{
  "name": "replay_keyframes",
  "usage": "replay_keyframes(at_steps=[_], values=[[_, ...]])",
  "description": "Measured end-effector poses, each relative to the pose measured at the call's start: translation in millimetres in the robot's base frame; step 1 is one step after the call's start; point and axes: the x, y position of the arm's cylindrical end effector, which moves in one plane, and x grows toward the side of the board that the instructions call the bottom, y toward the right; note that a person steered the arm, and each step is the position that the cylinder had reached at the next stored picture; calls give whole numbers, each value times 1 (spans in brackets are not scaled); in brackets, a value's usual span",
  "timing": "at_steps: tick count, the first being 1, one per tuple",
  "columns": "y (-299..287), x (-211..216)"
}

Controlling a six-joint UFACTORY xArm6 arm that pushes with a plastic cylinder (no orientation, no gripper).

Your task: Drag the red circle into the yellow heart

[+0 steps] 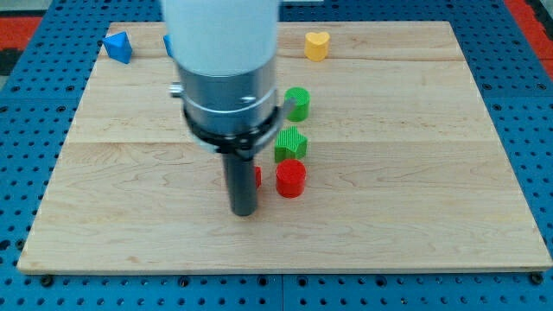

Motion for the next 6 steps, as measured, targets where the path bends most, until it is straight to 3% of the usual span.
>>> replay_keyframes(at_steps=[1,2,4,6], values=[[-50,-13],[-34,-25],[84,-27],[125,-41]])
